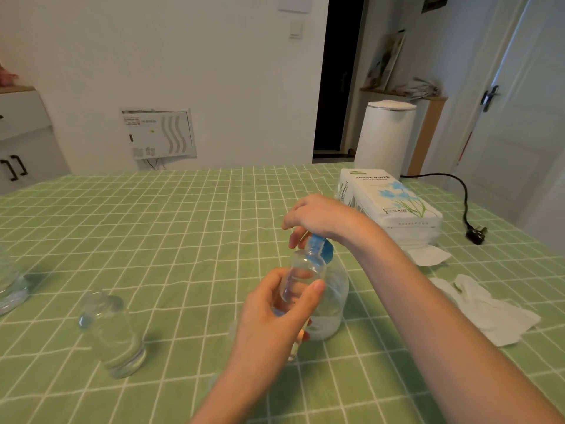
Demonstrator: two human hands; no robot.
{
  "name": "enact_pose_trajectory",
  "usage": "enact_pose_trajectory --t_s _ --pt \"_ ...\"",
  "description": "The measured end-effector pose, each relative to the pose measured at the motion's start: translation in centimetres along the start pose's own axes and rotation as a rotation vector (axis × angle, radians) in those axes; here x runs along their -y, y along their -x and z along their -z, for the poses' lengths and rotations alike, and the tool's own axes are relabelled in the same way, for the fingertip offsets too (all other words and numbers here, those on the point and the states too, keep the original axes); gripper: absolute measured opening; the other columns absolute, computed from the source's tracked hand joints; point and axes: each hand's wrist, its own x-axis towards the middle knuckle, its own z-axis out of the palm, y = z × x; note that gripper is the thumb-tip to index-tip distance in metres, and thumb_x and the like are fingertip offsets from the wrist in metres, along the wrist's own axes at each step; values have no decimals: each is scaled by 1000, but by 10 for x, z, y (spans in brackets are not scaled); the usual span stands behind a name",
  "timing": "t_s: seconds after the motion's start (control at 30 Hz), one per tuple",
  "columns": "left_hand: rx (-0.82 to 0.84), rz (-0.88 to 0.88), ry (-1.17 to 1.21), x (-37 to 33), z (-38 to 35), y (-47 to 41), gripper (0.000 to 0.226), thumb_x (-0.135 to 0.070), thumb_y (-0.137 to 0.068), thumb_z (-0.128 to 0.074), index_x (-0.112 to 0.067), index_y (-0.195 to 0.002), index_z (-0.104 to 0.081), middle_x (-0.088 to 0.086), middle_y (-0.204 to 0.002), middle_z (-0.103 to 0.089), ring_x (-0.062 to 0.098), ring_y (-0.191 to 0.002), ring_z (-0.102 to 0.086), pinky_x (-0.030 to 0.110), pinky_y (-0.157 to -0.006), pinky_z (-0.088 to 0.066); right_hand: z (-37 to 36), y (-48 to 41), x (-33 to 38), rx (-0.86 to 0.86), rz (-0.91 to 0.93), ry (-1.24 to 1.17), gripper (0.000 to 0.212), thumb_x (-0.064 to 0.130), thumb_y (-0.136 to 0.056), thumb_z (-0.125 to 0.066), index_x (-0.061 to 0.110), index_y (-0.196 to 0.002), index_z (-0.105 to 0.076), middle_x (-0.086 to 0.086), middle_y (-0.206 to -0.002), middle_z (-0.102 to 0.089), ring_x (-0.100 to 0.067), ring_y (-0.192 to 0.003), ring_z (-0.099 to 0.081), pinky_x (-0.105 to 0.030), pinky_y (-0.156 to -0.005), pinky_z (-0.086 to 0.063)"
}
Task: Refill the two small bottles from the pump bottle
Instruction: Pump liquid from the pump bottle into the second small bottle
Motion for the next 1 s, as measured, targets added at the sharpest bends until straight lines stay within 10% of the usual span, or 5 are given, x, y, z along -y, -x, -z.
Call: enact_pose_trajectory --t_s 0.2,0.77,1.0 --pt "-7 11 -14 3 1 1 36 -51 -61 -66 -24 -84 -68 2 -69 -66 8 -57 -55 20 -50 -50 -5 0 -3 24 -33 6 30 20 -90 -54 2 -113 -61 -16 -107 -69 -27 -91 -64 -31 -71 -44" --pt "-2 14 12 4 1 1 36 -48 -61 -66 -24 -88 -69 -7 -66 -64 5 -60 -57 18 -50 -50 -1 0 -1 2 20 -20 24 21 -89 -55 5 -105 -64 -7 -83 -71 -22 -78 -63 -35 -81 -51" --pt "-4 17 -2 8 0 1 35 -52 -60 -66 -27 -84 -68 -7 -64 -64 5 -57 -56 17 -50 -50 -6 1 -3 21 -2 -8 27 19 -92 -52 4 -111 -64 -16 -106 -68 -33 -104 -64 -35 -79 -48"
